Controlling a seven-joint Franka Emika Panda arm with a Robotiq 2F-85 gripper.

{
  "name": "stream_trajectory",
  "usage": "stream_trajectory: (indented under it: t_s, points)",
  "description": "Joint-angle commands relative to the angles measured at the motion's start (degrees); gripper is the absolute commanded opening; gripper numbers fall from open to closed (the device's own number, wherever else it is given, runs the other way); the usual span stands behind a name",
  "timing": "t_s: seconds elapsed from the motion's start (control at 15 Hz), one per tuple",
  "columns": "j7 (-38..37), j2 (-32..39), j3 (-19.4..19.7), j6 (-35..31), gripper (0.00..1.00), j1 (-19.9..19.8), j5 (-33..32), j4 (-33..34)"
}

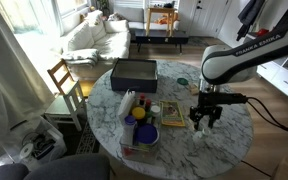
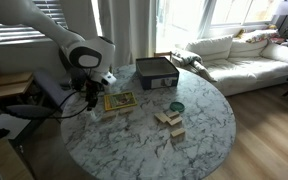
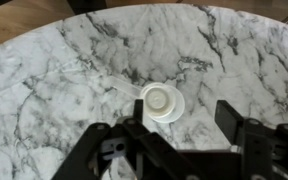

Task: Put the bottle inside the measuring cup then put it inside the container

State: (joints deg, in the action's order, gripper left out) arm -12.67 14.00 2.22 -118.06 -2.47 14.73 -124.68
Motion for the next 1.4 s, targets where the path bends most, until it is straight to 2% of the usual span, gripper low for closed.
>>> stream_trajectory:
  t_s: [0.0, 0.47, 0.87, 0.93, 1.2, 1.33]
  points:
    - [-1.2, -1.6, 1.1, 0.4, 1.0, -1.4, 3.3, -1.5]
    - [-11.4, -2.1, 4.8, -0.4, 1.0, -3.9, 9.1, -7.1]
    - [-12.9, -2.1, 7.8, -3.8, 1.0, -7.3, 18.4, -14.7]
    - [-12.5, -0.6, 7.4, -1.8, 1.0, -6.3, 14.8, -11.5]
    - [-12.5, -0.8, 8.0, -2.2, 1.0, -7.2, 17.1, -13.0]
    - [-14.8, 1.1, 7.6, -5.0, 1.0, -7.3, 22.2, -12.3]
